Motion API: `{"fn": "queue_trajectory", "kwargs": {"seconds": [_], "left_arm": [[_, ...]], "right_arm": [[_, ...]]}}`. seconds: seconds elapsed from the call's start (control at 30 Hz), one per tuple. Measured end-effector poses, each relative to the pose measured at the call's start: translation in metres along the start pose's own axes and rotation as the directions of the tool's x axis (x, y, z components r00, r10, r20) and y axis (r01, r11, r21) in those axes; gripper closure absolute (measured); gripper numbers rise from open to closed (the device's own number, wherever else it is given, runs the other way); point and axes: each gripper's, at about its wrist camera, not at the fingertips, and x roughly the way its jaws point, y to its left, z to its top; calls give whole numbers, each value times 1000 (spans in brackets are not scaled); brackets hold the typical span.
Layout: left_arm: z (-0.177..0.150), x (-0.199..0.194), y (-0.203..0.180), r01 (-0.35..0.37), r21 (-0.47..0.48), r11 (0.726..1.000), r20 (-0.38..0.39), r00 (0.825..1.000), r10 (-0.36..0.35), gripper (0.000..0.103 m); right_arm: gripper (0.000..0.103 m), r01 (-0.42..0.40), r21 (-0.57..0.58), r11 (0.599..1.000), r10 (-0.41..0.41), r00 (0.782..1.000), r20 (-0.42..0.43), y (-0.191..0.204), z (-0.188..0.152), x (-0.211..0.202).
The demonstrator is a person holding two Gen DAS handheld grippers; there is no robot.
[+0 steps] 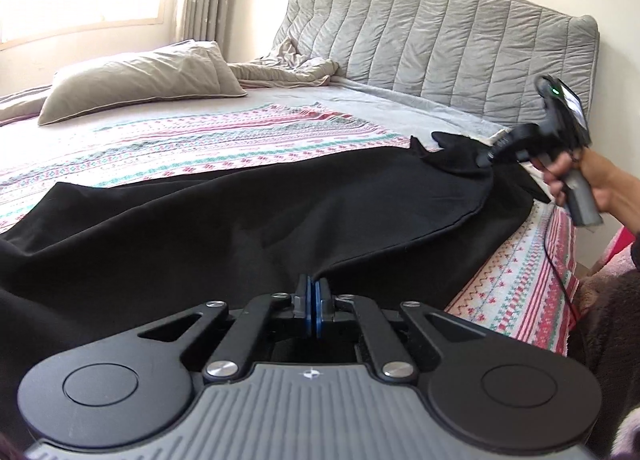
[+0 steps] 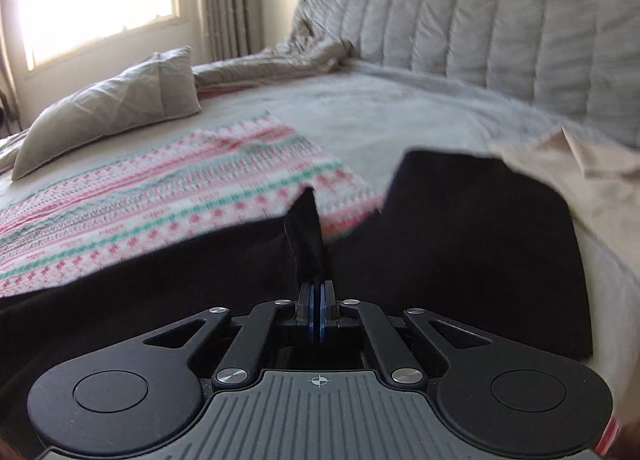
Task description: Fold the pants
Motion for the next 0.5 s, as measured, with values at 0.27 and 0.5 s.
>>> {"fn": "queue_trajectory", "kwargs": {"seconds": [0.27, 0.5], "left_arm": [[-11, 8, 2, -33, 13, 999, -64, 997, 34, 92], [-11, 11, 4, -34, 8, 999, -71, 997, 35, 92]], "right_arm": [[91, -129, 204, 971, 133, 991, -9, -54, -30, 1], [70, -253, 203, 946, 249, 967, 44, -62, -32, 1]]}}
